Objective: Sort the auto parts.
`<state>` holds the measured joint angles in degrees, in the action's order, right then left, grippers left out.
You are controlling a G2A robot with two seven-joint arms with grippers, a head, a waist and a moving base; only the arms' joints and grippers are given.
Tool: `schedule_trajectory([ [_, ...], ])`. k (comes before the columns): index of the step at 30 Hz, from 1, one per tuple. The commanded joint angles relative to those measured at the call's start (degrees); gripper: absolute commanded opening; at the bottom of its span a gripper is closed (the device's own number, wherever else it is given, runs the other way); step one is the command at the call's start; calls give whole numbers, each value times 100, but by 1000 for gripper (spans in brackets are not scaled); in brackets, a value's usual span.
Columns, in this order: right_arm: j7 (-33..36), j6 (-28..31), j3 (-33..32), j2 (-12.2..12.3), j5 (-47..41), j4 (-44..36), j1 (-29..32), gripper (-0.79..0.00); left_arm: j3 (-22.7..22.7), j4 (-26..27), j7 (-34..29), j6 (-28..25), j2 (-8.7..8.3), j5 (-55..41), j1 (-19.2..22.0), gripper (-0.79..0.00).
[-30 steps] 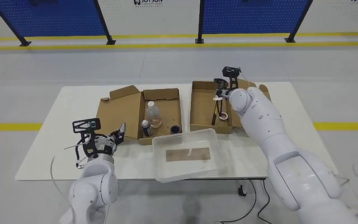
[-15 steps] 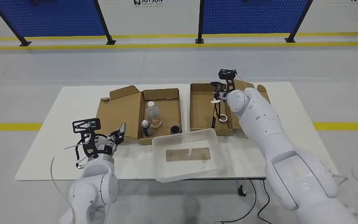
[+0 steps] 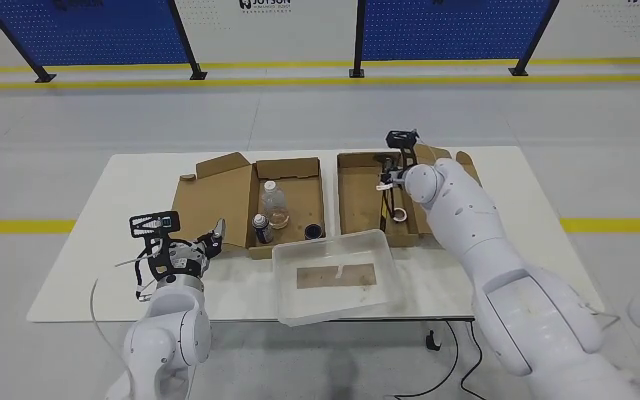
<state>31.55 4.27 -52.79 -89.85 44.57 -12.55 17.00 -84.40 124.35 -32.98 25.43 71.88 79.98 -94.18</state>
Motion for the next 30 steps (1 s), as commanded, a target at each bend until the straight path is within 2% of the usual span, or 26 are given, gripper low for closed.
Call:
schedule_trajectory([
  [1,47,-19,5,-12,0,-1,9,-785,0,0,0,0,0,0,0,0],
  [17,309,-54,94,-108,107,46,136,-785,0,0,0,0,0,0,0,0],
  [20,326,-46,108,-119,133,67,148,-566,0,0,0,0,0,0,0,0],
  [21,334,-35,111,-122,137,71,153,-523,0,0,0,0,0,0,0,0],
  [30,354,-12,122,-142,173,107,153,-440,0,0,0,0,0,0,0,0],
])
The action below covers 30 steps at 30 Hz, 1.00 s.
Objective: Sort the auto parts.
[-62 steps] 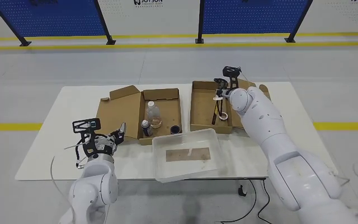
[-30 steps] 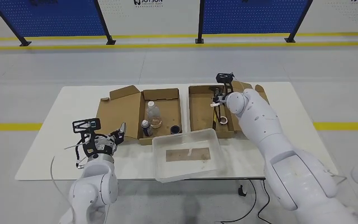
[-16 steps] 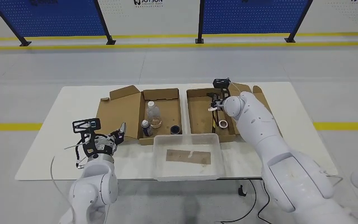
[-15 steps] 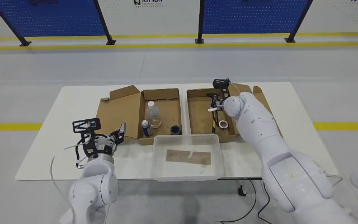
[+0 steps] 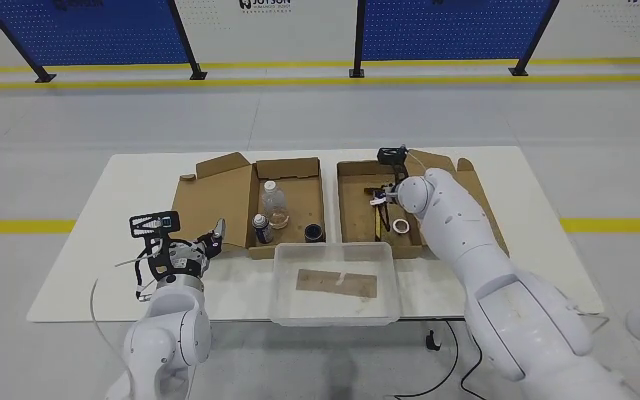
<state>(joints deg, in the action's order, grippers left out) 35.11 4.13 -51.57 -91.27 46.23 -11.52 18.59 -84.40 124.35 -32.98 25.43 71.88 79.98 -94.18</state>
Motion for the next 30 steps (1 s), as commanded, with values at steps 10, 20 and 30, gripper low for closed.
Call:
schedule_trajectory([
  [10,-493,220,-184,84,-215,-50,-153,0,0,0,0,0,0,0,0,0],
  [20,-1722,695,-683,393,-736,-294,-160,0,0,0,0,0,0,0,0,0],
  [30,-1992,845,-1069,778,-726,-1341,372,0,0,0,0,0,0,0,0,0],
])
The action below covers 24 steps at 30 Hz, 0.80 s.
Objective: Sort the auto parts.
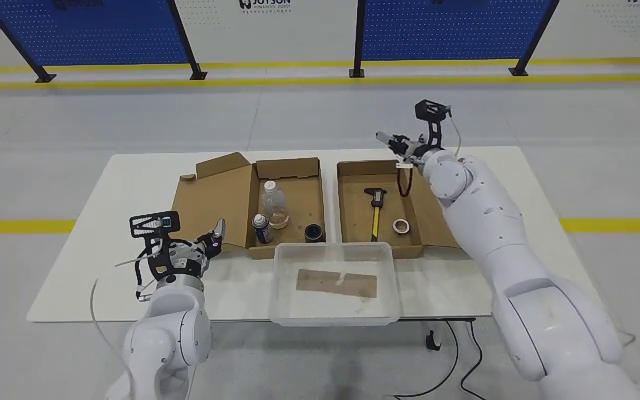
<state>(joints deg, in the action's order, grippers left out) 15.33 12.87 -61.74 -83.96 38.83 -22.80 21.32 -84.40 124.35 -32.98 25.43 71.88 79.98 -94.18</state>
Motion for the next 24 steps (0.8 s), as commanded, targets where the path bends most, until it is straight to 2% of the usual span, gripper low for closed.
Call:
schedule_trajectory([
  [1,-14,-74,-96,88,45,-406,199,0,0,0,0,0,0,0,0,0],
  [6,136,-369,-450,326,142,-1720,895,0,0,0,0,0,0,0,0,0],
  [16,1037,-1142,-1563,797,630,-5113,2891,0,0,0,0,0,0,0,0,0],
  [24,1517,-1190,-2182,974,787,-6606,4034,0,0,0,0,0,0,0,0,0],
])
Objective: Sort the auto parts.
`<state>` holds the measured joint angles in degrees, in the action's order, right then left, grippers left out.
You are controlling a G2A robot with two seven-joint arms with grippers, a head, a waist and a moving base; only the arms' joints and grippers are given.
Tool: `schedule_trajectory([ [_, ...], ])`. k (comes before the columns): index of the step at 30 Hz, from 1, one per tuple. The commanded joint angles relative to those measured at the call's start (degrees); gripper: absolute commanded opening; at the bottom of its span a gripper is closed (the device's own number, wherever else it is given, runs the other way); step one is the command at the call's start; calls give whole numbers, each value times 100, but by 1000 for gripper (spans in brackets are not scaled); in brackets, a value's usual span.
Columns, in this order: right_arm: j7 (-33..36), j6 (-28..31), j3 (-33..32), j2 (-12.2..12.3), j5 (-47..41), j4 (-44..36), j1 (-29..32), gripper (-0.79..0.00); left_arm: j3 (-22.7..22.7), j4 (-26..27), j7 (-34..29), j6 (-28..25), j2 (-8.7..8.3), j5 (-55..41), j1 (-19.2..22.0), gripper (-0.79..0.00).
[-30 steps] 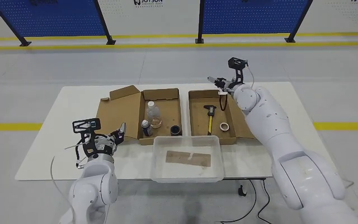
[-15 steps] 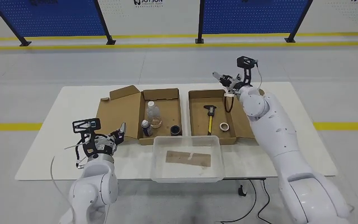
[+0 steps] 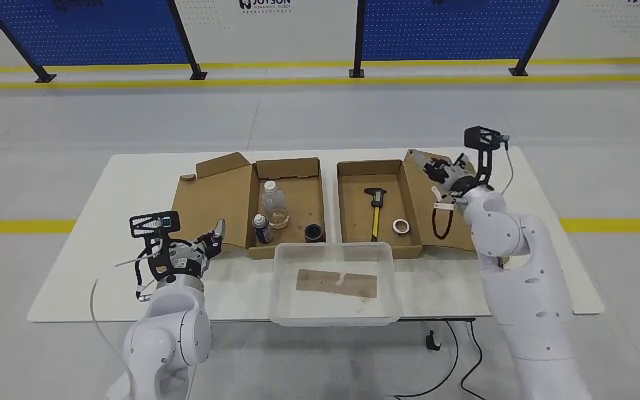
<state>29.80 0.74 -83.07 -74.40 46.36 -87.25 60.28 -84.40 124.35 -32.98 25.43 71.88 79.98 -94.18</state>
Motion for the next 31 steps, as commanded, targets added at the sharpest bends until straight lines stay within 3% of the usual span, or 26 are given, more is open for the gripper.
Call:
schedule_trajectory([
  [1,125,24,-92,34,88,-260,239,0,0,0,0,0,0,0,0,0],
  [8,178,187,-227,102,295,-611,700,0,0,0,0,0,0,0,0,0],
  [14,395,631,-185,138,211,-520,650,0,0,0,0,0,0,0,0,0],
  [31,395,630,-185,138,211,-520,650,-1,0,0,0,0,0,0,0,0],
])
